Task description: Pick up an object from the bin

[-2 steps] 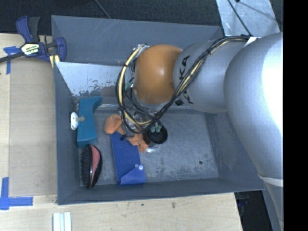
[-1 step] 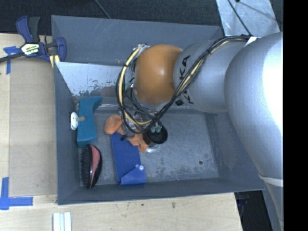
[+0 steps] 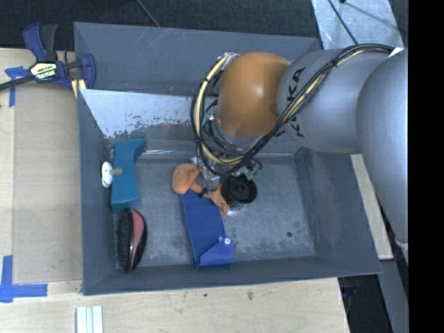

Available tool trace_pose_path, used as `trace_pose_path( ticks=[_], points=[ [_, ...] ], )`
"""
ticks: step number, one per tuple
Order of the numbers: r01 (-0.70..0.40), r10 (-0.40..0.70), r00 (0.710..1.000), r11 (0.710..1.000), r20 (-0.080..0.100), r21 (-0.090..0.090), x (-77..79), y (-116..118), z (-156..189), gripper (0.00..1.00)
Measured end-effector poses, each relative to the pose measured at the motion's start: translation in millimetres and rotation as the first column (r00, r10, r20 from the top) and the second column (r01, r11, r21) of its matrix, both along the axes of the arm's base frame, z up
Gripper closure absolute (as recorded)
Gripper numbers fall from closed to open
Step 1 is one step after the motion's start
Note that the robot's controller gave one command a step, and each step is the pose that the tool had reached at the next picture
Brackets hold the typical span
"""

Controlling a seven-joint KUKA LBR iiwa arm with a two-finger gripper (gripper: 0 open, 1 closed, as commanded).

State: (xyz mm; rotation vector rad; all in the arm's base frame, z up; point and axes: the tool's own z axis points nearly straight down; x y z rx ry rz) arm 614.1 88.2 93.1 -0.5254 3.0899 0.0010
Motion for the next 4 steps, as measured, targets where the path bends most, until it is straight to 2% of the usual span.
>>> trace_pose_path(
  ticks=[1, 2, 3, 4],
  points=[
    [0.001, -0.001, 1.0, 1.0, 0.0, 0.0, 0.0, 0, 0, 1.0],
    [-0.004, 0.004, 1.0, 1.0, -0.004, -0.001, 0.5, -9, 84, 1.0],
    [-0.004, 0.004, 1.0, 1.0, -0.004, -0.001, 0.5, -9, 84, 1.0],
    [0.007, -0.007, 1.0, 1.0, -0.003, -0.001, -19.7, 14, 217, 1.0]
  ],
)
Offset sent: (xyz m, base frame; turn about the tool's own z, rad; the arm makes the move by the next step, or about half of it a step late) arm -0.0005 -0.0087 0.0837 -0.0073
